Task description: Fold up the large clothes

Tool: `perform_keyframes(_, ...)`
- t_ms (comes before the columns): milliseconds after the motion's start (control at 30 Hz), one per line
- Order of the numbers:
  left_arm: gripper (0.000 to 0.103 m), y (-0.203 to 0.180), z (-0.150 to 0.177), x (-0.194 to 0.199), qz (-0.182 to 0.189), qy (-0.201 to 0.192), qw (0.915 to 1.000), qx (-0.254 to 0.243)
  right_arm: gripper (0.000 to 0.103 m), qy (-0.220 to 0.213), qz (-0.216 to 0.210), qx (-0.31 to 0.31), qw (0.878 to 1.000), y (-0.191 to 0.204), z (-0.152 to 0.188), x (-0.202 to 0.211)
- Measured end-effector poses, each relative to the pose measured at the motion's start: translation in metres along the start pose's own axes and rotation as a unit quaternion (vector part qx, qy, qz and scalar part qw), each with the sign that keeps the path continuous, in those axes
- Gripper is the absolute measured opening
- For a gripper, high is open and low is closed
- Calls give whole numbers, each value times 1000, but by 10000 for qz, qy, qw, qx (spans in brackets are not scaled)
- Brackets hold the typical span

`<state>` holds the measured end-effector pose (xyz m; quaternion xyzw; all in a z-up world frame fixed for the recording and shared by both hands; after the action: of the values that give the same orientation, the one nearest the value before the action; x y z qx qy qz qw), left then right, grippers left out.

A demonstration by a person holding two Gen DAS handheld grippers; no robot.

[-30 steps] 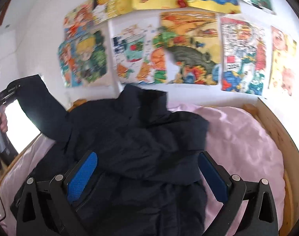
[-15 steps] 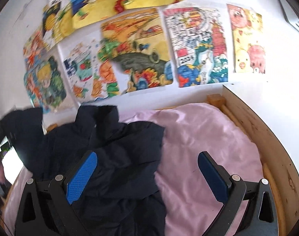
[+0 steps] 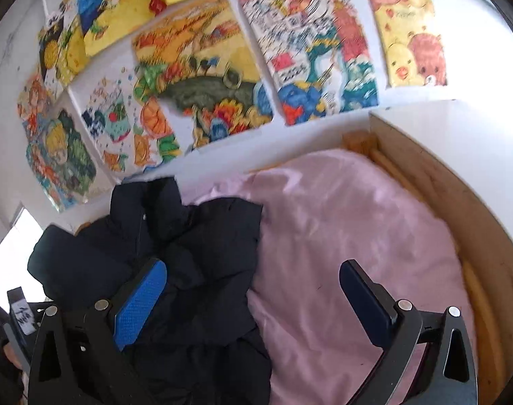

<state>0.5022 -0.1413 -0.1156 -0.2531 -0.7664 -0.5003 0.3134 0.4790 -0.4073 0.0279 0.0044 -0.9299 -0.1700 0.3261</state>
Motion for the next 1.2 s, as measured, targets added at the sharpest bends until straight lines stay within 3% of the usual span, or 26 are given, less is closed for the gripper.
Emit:
perform_keyframes(67, 25, 3, 4, -2, 313, -91, 9994, 150, 103, 221, -168, 41, 9996, 3, 9, -13)
perform_keyframes(133, 47, 9, 8, -1, 649, -205, 9969, 407, 103, 466, -447, -19, 9979, 6, 19, -25)
perform_keyframes(200, 55, 14, 13, 7, 884, -436, 9933, 599, 103, 813, -861, -173, 9928, 10, 31, -40)
perform_keyframes(300, 60, 22, 26, 19, 1262, -670, 9859, 870, 103, 1163, -1453, -416, 9816, 16, 45, -56)
perform_keyframes(433, 61, 34, 53, 34, 1289, -756, 9802, 1297, 103, 1375, -2093, -1005, 9629, 16, 54, -75)
perform_keyframes(533, 61, 47, 78, 48, 1181, -773, 9714, 1910, 103, 1440, -2011, -1313, 9600, 14, 56, -88)
perform_keyframes(700, 61, 88, 144, 69, 574, -664, 9427, 3220, 103, 1461, -1236, -1066, 9757, 16, 65, -94)
perform_keyframes(767, 61, 105, 174, 71, 252, -528, 9278, 3684, 102, 1579, -1098, -939, 9768, 17, 75, -95)
perform_keyframes(933, 61, 146, 239, 55, 113, -188, 8668, 4982, 59, 2046, -899, -967, 9699, 18, 100, -104)
perform_keyframes(967, 61, 153, 248, 51, 181, -206, 8555, 5170, 52, 2128, -893, -987, 9680, 20, 105, -105)
perform_keyframes(1000, 61, 157, 253, 48, 329, -263, 8454, 5325, 35, 2187, -847, -980, 9672, 23, 108, -105)
perform_keyframes(1067, 61, 165, 260, 49, 585, -486, 8287, 5545, 26, 2141, -655, -800, 9713, 33, 107, -101)
perform_keyframes(1100, 61, 167, 259, 50, 671, -601, 8253, 5574, 15, 2066, -576, -651, 9746, 38, 105, -98)
perform_keyframes(1200, 61, 172, 251, 52, 671, -704, 8331, 5445, 7, 1704, -474, -82, 9842, 62, 90, -78)
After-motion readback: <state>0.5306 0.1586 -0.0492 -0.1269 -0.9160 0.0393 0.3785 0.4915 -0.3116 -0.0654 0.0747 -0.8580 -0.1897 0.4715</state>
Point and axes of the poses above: each gripper's, at about its wrist camera, not at the fingertips, and x roughly against the way its jaws point, y to its left, z to its underside, the point moved 1 cm from there along -x, roughly the way its jaws point, and after that the axes turned 8 degrees about -x, right-handed, at the moved point
